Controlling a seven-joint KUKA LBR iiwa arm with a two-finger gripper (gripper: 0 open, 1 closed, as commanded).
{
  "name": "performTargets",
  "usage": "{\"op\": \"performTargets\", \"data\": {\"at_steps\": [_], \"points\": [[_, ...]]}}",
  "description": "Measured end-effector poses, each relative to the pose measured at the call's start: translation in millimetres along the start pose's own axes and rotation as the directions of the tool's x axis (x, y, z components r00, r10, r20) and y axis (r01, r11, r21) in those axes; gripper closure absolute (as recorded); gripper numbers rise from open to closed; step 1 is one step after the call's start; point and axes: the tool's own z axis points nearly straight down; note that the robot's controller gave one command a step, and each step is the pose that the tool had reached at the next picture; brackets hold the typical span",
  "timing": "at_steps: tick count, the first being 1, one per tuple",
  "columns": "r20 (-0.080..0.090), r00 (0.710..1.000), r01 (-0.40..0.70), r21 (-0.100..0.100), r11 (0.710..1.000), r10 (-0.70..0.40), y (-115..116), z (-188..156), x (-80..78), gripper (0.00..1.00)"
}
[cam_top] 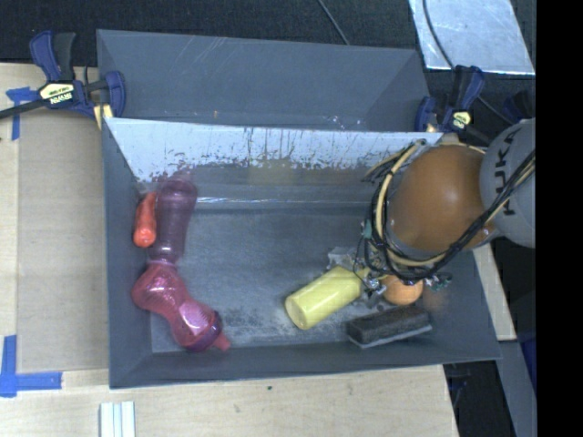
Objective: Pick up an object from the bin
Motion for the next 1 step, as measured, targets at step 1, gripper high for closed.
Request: {"op": "performTargets", "data": {"at_steps": [1], "points": [[0.010, 0.995, 0.098, 0.007, 0.995, -0.098, -1.1, -0.8, 11.1, 1.00]]}}
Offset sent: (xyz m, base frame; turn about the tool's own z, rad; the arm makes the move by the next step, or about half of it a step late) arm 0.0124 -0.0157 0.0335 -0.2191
